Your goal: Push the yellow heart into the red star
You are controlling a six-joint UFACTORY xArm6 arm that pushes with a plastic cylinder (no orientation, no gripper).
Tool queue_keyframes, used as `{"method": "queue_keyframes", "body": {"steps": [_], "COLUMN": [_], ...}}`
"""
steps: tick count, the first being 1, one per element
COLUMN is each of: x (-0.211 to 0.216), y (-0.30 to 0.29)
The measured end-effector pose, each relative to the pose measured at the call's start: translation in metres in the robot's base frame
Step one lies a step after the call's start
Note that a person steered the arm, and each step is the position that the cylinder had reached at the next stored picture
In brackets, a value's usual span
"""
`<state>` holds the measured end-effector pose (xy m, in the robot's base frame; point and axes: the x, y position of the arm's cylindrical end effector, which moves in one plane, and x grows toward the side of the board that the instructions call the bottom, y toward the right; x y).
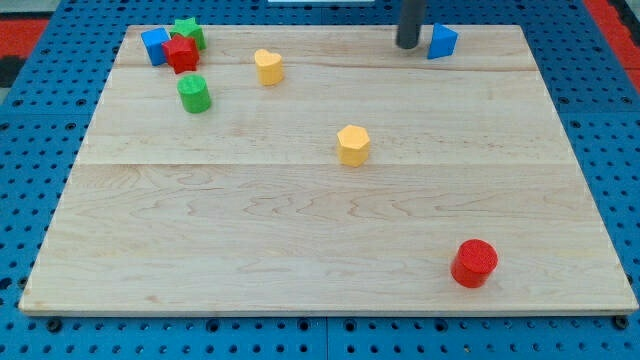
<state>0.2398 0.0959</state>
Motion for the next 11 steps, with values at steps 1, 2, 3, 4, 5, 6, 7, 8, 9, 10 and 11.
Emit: {"method": "queue_keyframes", "body": {"steps": [1,2,3,4,5,6,7,8,9,10,11], "x": [0.038,0.038,0.017,0.013,0.016,0.031,0.061,0.058,0.051,0.075,0.106], "y": [-0.032,-0.117,-0.167,-0.223,-0.163,-0.122,-0.182,-0.245,-0.26,-0.288,-0.309]}}
